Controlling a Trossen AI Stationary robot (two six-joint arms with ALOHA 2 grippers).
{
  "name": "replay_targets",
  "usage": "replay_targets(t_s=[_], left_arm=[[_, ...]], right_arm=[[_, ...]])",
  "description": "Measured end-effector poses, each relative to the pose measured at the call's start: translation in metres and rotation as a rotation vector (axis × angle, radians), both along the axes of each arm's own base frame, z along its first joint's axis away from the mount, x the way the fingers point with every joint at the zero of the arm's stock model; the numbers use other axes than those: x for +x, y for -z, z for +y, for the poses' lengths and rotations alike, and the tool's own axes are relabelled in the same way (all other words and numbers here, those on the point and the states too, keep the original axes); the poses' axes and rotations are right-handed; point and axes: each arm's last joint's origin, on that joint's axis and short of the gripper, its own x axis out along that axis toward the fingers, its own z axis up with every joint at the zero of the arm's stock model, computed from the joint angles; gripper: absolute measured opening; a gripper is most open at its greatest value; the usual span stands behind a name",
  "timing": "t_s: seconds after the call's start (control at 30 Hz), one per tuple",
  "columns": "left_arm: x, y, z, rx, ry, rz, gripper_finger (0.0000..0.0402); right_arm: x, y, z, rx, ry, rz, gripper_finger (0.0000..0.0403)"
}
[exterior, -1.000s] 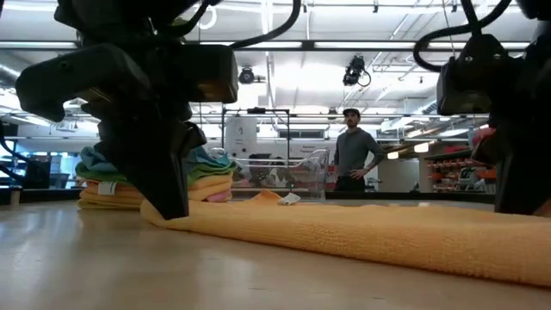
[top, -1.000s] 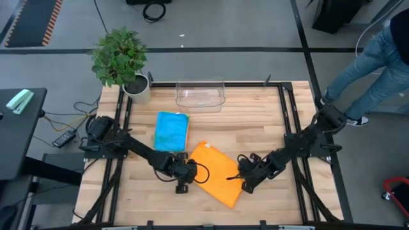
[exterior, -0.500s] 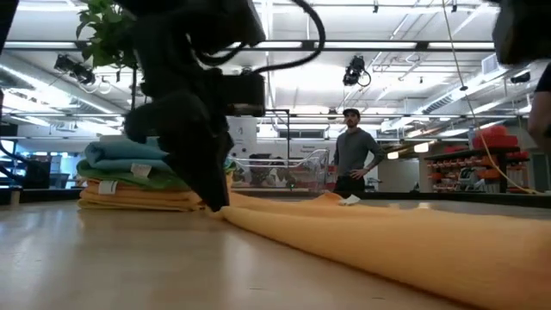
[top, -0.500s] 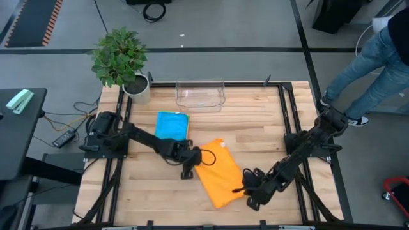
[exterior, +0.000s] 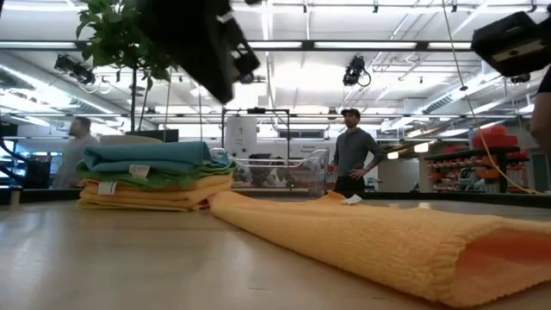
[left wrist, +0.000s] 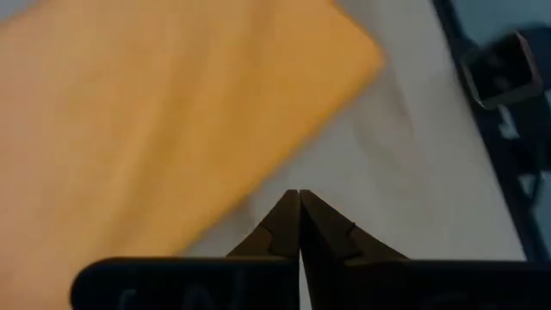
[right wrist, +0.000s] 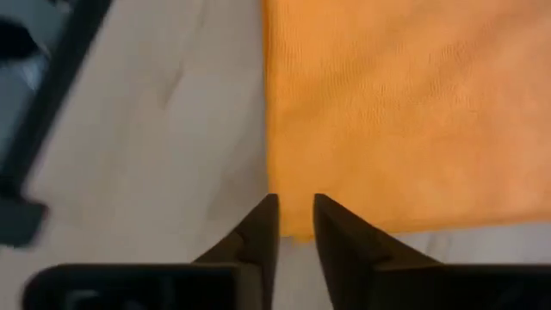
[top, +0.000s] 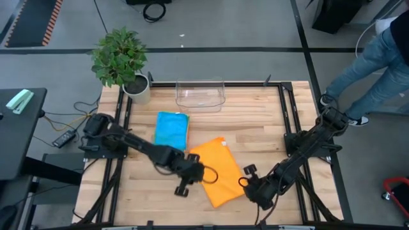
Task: Fold microfiber towels
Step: Fold the orange microfiber cloth
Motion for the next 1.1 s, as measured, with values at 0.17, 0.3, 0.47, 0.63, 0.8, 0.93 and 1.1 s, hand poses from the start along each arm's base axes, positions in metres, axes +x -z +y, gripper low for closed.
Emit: replay_targets(t_s=[0.17,0.3,0.47,0.63,0.8,0.93,1.1], left_arm=[[-0.013,0.001,-0.031,0.017,0.078,-0.023,0.0046],[-0.022,0.006,-0.051,0.011,0.135,-0.063,0.0095],[-0.017,0.014,-0.081,0.025,0.293,-0.294,0.0173],[-0.004,0.035,-0.095,0.224,0.302,-0.426,0.0227],[0.022,0.059,-0.098,0.286,0.261,-0.397,0.0238],[0.04,0.067,-0.105,0.285,0.246,-0.403,0.0226],[0.051,0.076,-0.112,0.285,0.241,-0.379,0.0202]], right_arm=[[-0.006,0.012,-0.006,-0.1,-0.16,0.015,0.0135],[-0.013,0.027,-0.012,-0.152,-0.244,0.03,0.0161],[-0.019,0.039,-0.013,-0.199,-0.346,-0.016,0.0165],[-0.026,0.052,-0.016,-0.285,-0.427,-0.072,0.0165],[-0.03,0.063,-0.02,-0.284,-0.484,-0.118,0.0165],[-0.03,0.064,-0.019,-0.289,-0.532,-0.153,0.0165],[-0.027,0.063,-0.016,-0.284,-0.556,-0.2,0.0164]])
